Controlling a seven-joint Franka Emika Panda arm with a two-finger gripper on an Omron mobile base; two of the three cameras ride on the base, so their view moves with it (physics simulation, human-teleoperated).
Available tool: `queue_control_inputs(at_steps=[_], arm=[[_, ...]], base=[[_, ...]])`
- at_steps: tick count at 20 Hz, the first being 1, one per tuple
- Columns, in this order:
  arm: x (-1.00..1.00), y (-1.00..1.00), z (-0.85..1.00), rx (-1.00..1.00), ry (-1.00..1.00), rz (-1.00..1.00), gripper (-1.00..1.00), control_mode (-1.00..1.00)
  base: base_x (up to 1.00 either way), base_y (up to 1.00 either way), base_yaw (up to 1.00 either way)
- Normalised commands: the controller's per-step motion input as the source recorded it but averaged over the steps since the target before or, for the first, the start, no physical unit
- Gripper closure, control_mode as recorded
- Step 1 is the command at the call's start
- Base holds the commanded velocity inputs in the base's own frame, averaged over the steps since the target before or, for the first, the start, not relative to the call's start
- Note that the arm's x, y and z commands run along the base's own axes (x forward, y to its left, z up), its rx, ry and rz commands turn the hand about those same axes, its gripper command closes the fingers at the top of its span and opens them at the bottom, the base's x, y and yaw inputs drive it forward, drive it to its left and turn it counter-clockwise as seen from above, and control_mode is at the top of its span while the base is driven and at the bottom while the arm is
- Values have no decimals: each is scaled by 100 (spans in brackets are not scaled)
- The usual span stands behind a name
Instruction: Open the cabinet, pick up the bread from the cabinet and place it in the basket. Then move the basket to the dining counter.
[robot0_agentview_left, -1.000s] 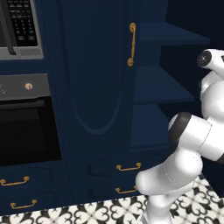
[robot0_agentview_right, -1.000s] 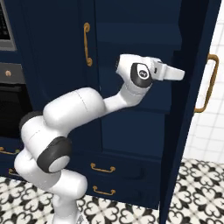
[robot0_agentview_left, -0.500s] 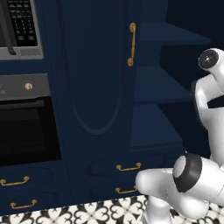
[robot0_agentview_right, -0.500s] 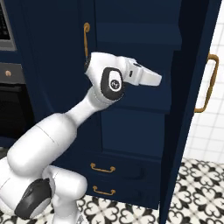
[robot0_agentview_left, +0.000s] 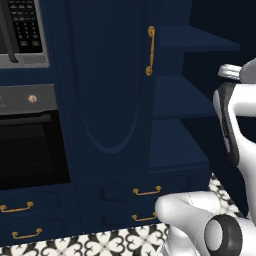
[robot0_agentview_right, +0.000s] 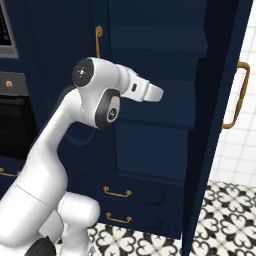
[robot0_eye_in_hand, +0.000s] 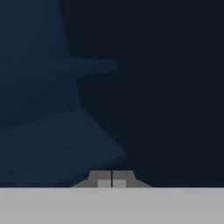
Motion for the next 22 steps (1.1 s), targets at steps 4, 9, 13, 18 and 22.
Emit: queue_control_inputs(at_steps=[4, 9, 13, 18, 22], arm=[[0, 84, 13, 22, -3, 37, 100, -100], [-11, 82, 20, -5, 0, 33, 100, -100], [0, 77, 12, -17, -11, 0, -100, -100], [2, 57, 27, -7, 0, 0, -100, -100], [26, 57, 14, -7, 0, 0, -100, -100]], base=[[0, 0, 0], [0, 0, 0], [0, 0, 0], [0, 0, 0], [0, 0, 0]])
